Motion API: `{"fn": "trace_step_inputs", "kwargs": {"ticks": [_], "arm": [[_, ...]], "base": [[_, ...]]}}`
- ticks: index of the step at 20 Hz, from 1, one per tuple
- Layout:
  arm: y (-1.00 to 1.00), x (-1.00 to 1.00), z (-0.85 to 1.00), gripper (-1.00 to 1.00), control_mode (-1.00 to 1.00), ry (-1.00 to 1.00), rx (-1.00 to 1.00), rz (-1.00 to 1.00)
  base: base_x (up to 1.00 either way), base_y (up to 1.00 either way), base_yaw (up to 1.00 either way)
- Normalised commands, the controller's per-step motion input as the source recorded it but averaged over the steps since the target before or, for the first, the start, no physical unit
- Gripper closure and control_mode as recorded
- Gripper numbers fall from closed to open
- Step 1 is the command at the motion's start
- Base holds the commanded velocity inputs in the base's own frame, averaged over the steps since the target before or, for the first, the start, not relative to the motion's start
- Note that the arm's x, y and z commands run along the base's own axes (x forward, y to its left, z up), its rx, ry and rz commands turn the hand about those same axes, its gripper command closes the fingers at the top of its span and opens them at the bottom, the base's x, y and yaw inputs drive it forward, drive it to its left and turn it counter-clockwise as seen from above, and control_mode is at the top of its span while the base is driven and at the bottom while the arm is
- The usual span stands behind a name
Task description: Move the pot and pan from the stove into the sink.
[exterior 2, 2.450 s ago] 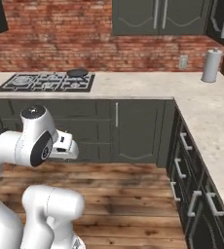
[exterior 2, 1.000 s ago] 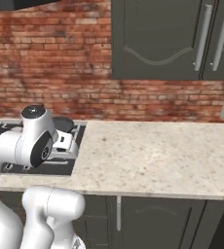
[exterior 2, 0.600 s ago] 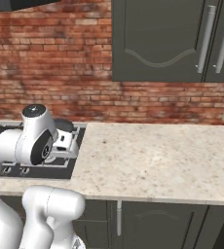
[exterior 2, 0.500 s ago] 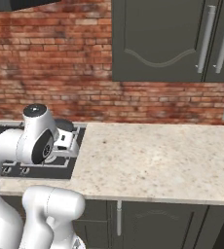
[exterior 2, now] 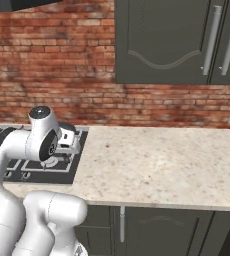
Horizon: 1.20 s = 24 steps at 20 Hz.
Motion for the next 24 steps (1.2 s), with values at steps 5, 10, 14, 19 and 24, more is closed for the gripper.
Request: {"fn": "trace_step_inputs", "kwargs": {"ticks": [5,10,14,19,24], "arm": [[0.36,0.68,-0.28,-1.00,-1.00,-0.07,0.00,0.03],[0.30,0.73,-0.40,-1.00,-1.00,-0.04,-0.03,0.04],[0.20,0.72,-0.46,-1.00,-1.00,0.00,-0.01,0.06],[0.04,0.61,-0.40,-1.00,-1.00,0.01,0.00,0.12],[0.00,0.09,-0.06,-1.00,-1.00,0.04,0.00,0.05]], "base": [[0.00,0.00,0.00],[0.00,0.00,0.00],[0.00,0.00,0.00],[0.00,0.00,0.00],[0.00,0.00,0.00]]}}
